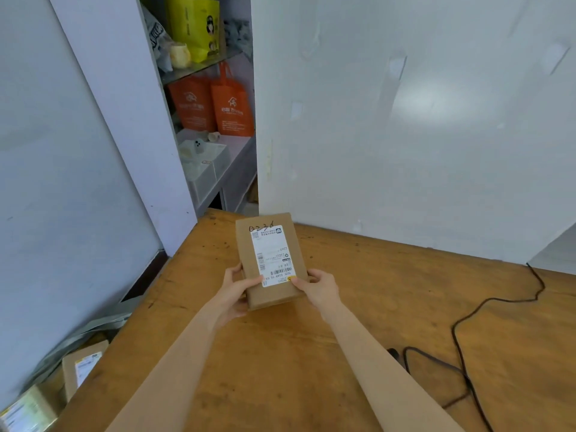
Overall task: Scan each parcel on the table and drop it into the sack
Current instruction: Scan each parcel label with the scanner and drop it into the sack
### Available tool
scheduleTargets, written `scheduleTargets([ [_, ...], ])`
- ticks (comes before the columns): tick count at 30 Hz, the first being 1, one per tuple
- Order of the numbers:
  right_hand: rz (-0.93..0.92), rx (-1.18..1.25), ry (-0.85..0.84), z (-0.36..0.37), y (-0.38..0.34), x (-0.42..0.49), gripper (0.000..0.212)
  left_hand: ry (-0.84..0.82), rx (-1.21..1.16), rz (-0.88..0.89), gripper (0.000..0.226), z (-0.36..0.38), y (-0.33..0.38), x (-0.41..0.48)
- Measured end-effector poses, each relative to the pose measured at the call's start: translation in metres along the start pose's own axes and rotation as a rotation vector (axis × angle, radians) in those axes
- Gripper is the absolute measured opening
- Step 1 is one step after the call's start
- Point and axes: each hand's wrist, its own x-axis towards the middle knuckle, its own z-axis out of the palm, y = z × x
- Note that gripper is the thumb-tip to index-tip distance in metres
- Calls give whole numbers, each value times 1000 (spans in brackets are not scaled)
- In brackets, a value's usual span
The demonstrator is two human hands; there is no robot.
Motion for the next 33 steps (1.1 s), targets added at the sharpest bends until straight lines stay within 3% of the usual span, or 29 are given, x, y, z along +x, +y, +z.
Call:
scheduleTargets([
  [8,-37,106,-158,-55,38,-51,50,27,-74,112,85,31,-41,-60],
  [13,-135,142,-134,-92,46,-67,96,-71,145,132,72,29,-27,-101],
  [16,-43,226,-352,-114,44,-73,115,-164,292,109,68,27,-14,-124],
  [19,51,155,-645,-122,48,-84,93,-192,359,121,64,27,-5,-137],
  [21,71,200,-702,-121,58,-90,80,-136,299,171,66,29,-6,-139],
  [24,112,462,-665,-114,76,-97,78,-26,96,218,77,27,-13,-137],
  [27,138,663,-586,-102,88,-107,81,-61,90,127,81,29,-18,-139],
  [30,152,731,-526,-90,97,-116,89,-56,117,95,77,32,-22,-140],
  [33,141,709,-551,-87,106,-121,69,-17,118,137,77,34,-22,-138],
])
